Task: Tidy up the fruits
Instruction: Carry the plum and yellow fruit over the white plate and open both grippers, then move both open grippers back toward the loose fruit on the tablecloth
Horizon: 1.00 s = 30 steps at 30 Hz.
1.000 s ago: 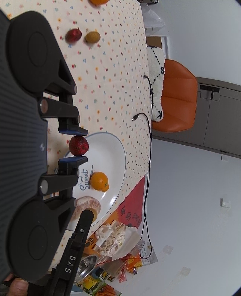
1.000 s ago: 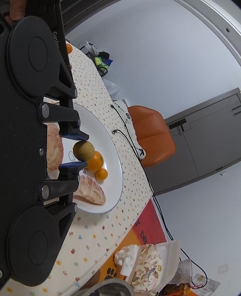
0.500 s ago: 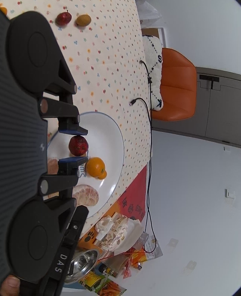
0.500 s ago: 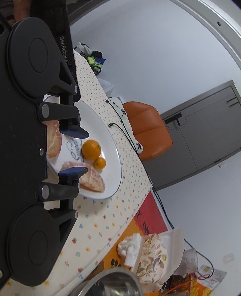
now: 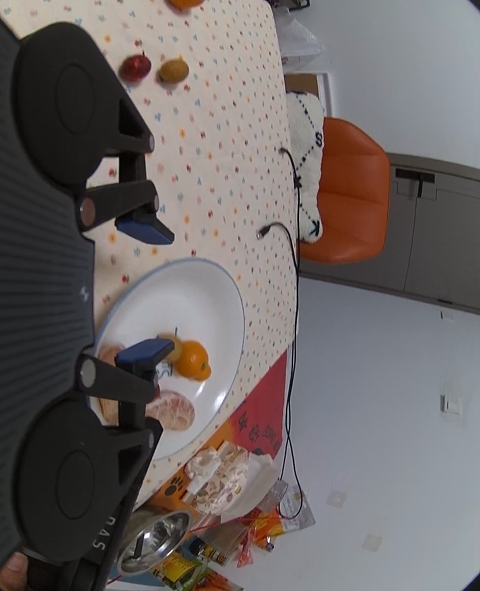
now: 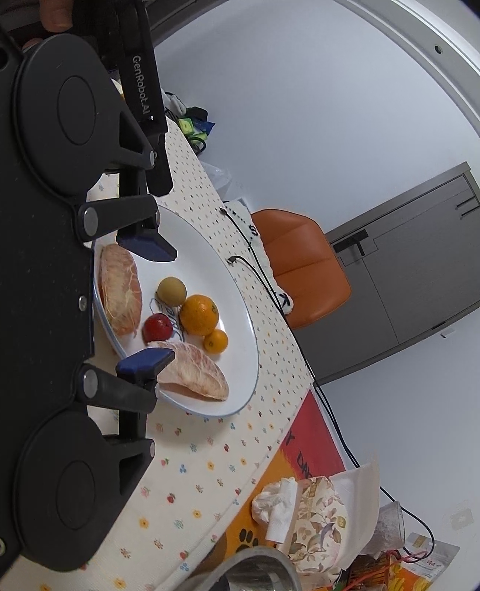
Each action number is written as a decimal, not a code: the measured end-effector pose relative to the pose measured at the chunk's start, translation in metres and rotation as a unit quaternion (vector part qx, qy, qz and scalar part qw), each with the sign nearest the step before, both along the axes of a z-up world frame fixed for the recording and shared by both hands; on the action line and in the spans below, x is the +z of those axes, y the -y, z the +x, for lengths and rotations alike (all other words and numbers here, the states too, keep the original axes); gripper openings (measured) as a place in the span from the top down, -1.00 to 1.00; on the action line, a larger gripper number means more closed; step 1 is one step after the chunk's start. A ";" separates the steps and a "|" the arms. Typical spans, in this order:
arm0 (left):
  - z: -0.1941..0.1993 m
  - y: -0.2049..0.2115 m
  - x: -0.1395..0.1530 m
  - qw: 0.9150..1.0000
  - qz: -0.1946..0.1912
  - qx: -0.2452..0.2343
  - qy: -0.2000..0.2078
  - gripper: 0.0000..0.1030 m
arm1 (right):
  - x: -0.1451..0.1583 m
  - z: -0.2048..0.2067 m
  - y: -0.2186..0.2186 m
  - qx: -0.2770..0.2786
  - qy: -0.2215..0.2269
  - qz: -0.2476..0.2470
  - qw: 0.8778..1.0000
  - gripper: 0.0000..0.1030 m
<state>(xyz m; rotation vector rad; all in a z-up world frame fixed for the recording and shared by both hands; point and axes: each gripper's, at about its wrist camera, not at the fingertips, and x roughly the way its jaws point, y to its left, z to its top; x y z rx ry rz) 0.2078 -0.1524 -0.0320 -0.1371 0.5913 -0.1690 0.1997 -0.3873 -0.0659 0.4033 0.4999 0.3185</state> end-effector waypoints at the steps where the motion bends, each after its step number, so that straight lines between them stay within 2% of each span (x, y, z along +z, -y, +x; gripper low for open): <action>1: -0.002 -0.003 0.000 1.000 0.002 0.005 0.002 -0.26 | 0.000 0.000 -0.001 0.001 -0.001 0.000 1.000 -0.04; 4: -0.007 -0.010 0.002 1.000 0.003 0.016 0.005 -0.40 | 0.000 -0.002 -0.005 0.005 0.000 0.000 1.000 -0.12; 11: -0.017 -0.022 0.003 1.000 0.012 0.028 0.006 -0.49 | 0.004 -0.006 -0.015 0.012 0.005 0.000 1.000 -0.28; 13: -0.021 -0.026 0.004 0.999 0.013 0.031 0.008 -0.56 | 0.005 -0.008 -0.019 0.015 0.006 -0.002 1.000 -0.38; 18: -0.029 -0.039 0.002 0.999 0.016 0.044 0.005 -0.61 | 0.008 -0.012 -0.030 0.022 0.011 -0.005 1.000 -0.60; 21: -0.033 -0.048 0.002 0.998 0.017 0.053 0.003 -0.62 | 0.009 -0.013 -0.037 0.025 0.012 -0.004 1.000 -0.80; 27: -0.043 -0.069 0.004 0.997 0.016 0.075 0.005 -0.70 | 0.011 -0.015 -0.050 0.027 0.013 -0.007 1.000 -0.98; 30: -0.049 -0.080 0.005 0.996 0.014 0.085 0.007 -0.72 | 0.012 -0.016 -0.057 0.031 0.012 -0.009 0.999 -0.99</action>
